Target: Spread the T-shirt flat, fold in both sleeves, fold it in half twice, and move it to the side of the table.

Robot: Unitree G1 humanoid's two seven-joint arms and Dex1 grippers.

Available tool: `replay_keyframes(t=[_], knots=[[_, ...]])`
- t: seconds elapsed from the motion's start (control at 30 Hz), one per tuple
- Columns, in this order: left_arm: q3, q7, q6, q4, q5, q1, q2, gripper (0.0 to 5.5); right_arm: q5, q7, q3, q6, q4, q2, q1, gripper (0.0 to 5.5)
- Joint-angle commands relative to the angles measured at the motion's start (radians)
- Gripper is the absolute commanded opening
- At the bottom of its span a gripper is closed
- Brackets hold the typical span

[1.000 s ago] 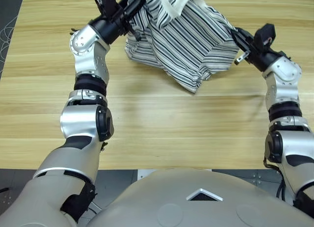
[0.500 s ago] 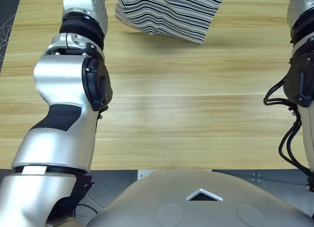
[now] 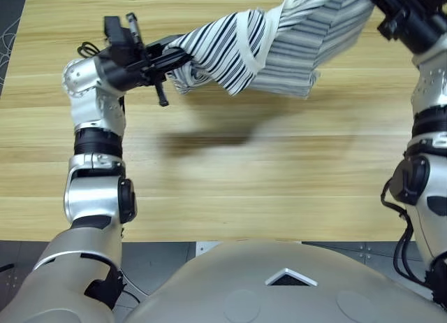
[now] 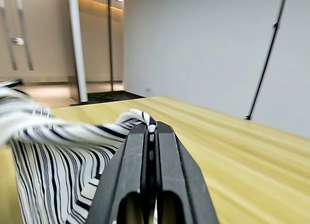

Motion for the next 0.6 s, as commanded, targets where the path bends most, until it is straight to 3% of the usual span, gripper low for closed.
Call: replay_keyframes(t=[0.03,0.2,0.3,0.47,0.6], knots=[[-0.088,-0.065,0.134,-0.368,-0.267,0.092,0.17,0.14,0.145,0.198,0.061,0.198,-0.478,-0.123,0.276,0.12],[-0.327,-0.064,-0.073,-0.445,-0.008,0.243,0.222,0.14,0.109,0.229,0.161,0.241,-0.711,-0.166,0.5,0.12],[-0.378,-0.064,-0.023,-0.53,-0.014,0.292,0.267,0.14,0.127,0.24,0.2,0.272,-0.811,-0.197,0.602,0.12],[-0.381,-0.065,0.083,-0.698,-0.211,0.325,0.418,1.19,0.197,0.304,0.216,0.328,-0.952,-0.269,0.697,0.35],[-0.34,-0.065,0.106,-0.801,-0.318,0.379,0.514,1.96,0.227,0.348,0.204,0.354,-1.0,-0.338,0.731,1.13]])
